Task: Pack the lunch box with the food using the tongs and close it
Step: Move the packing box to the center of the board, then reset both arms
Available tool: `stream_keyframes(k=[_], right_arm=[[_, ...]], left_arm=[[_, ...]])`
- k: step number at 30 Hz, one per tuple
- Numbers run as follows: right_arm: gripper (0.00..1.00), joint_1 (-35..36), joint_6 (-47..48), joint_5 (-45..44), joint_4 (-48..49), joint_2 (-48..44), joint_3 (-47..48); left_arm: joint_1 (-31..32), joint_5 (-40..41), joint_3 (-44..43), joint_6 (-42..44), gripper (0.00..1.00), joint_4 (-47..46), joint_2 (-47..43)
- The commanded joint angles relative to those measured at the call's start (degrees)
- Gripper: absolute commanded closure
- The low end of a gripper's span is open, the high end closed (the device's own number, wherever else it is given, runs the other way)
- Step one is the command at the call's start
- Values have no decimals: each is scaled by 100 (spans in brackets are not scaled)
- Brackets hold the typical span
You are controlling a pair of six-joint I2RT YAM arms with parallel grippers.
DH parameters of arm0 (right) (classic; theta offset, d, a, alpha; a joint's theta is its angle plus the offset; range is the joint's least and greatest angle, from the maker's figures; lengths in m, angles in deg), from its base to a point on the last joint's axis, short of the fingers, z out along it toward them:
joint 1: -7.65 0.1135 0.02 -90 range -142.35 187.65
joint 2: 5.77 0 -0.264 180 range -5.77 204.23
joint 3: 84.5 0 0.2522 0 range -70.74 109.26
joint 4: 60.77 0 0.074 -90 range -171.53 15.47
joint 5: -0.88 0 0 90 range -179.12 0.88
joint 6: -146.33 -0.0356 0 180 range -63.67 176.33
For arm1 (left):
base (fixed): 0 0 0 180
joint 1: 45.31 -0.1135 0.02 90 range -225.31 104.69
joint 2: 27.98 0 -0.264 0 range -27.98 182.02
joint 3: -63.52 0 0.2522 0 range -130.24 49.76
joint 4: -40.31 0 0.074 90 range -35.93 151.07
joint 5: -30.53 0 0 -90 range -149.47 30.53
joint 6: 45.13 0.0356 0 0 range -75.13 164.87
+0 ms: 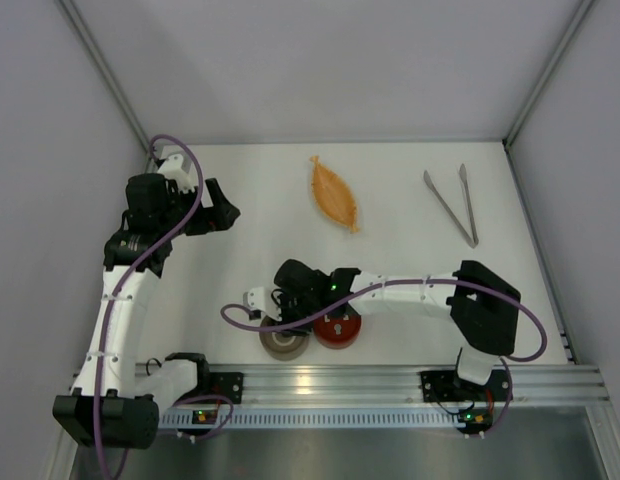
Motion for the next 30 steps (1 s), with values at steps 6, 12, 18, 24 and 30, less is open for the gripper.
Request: stream_keyframes(k=[6, 12, 18, 24, 30], right_arm=[[63, -202, -20, -284, 107, -228, -137], [50, -281, -143, -161, -77, -1054, 214], [27, -877, -275, -196, -543, -1872, 575], [1, -2871, -740, -55, -614, -2759, 208], [1, -5198, -1127, 50, -710, -3533, -793]], left_arm=[[-39, -138, -14, 103, 2, -118, 28], [-39, -348, -199, 226, 2, 23, 195], [-39, -428, -419, 524, 2, 163, 546], [-39, 10, -480, 1034, 2, 181, 1109], [-39, 451, -261, 1236, 2, -3, 1601]])
